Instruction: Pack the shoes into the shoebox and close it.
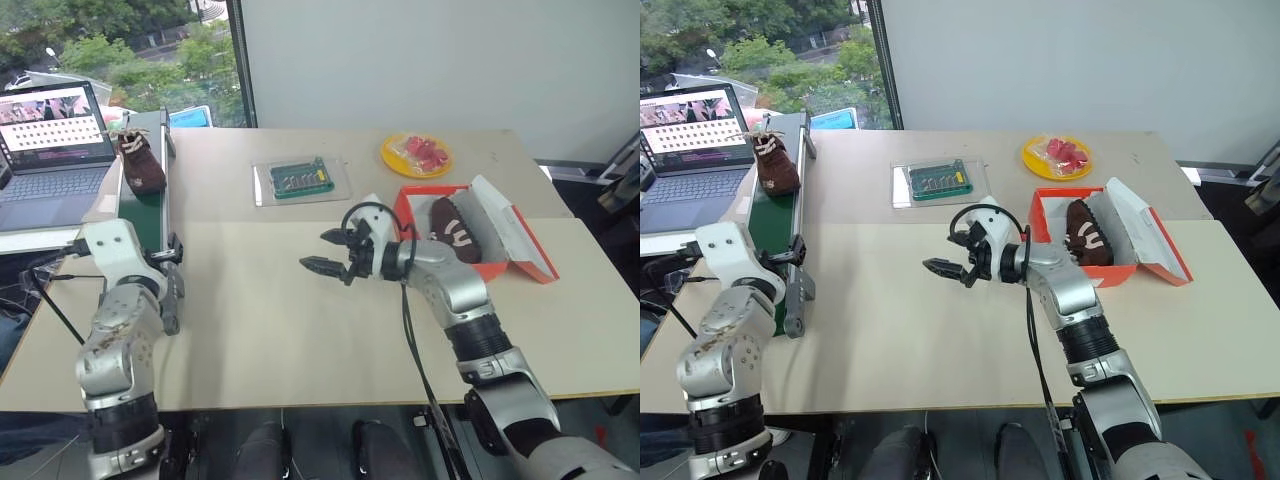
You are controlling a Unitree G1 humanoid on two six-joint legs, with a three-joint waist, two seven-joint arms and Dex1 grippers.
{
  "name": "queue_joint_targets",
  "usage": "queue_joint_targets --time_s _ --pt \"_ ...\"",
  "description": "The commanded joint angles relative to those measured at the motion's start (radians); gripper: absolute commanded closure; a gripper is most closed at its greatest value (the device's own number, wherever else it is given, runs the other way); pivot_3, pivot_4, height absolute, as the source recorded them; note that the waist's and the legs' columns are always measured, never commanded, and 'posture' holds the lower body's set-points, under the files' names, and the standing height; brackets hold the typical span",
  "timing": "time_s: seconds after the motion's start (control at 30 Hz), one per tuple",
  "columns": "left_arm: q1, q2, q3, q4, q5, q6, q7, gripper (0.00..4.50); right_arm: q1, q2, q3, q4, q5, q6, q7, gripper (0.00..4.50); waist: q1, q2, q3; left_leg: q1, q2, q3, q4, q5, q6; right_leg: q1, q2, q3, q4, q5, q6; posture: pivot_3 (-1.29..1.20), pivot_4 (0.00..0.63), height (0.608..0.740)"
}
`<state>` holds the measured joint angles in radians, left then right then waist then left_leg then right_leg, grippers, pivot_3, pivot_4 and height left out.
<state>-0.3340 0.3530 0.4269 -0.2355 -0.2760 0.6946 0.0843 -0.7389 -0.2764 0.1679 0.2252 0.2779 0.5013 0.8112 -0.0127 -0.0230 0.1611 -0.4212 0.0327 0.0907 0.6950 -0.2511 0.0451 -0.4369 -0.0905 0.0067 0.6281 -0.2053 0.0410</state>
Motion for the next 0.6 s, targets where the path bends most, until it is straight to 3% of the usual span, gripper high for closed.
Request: queue_joint_targets --time_s 0.03,0.23,0.6 --pt "-0.066 0.066 0.021 0.083 0.010 -0.033 -0.037 0.00 -0.030 0.011 -0.028 -0.004 -0.002 -0.037 -0.016 0.03 0.000 0.000 0.000 0.000 0.000 0.000 0.000 0.000 0.000 0.000 0.000 0.000 0.000 0.000 0.000 0.00 0.150 0.740" --pt "-0.192 0.147 0.006 0.256 0.020 -0.037 -0.075 0.00 -0.019 0.019 -0.030 -0.032 0.001 -0.025 -0.030 0.03 0.000 0.000 0.000 -0.001 0.000 0.000 0.000 0.000 -0.001 0.000 0.000 -0.001 0.001 0.000 0.000 0.00 0.150 0.740" --pt "-0.332 0.126 -0.005 0.584 0.051 -0.159 -0.047 0.00 0.005 0.007 -0.038 -0.085 0.006 0.005 -0.053 0.03 0.000 0.000 0.000 -0.001 0.000 0.001 0.000 0.001 -0.002 0.000 -0.001 -0.001 0.000 0.000 0.000 0.00 0.150 0.740"
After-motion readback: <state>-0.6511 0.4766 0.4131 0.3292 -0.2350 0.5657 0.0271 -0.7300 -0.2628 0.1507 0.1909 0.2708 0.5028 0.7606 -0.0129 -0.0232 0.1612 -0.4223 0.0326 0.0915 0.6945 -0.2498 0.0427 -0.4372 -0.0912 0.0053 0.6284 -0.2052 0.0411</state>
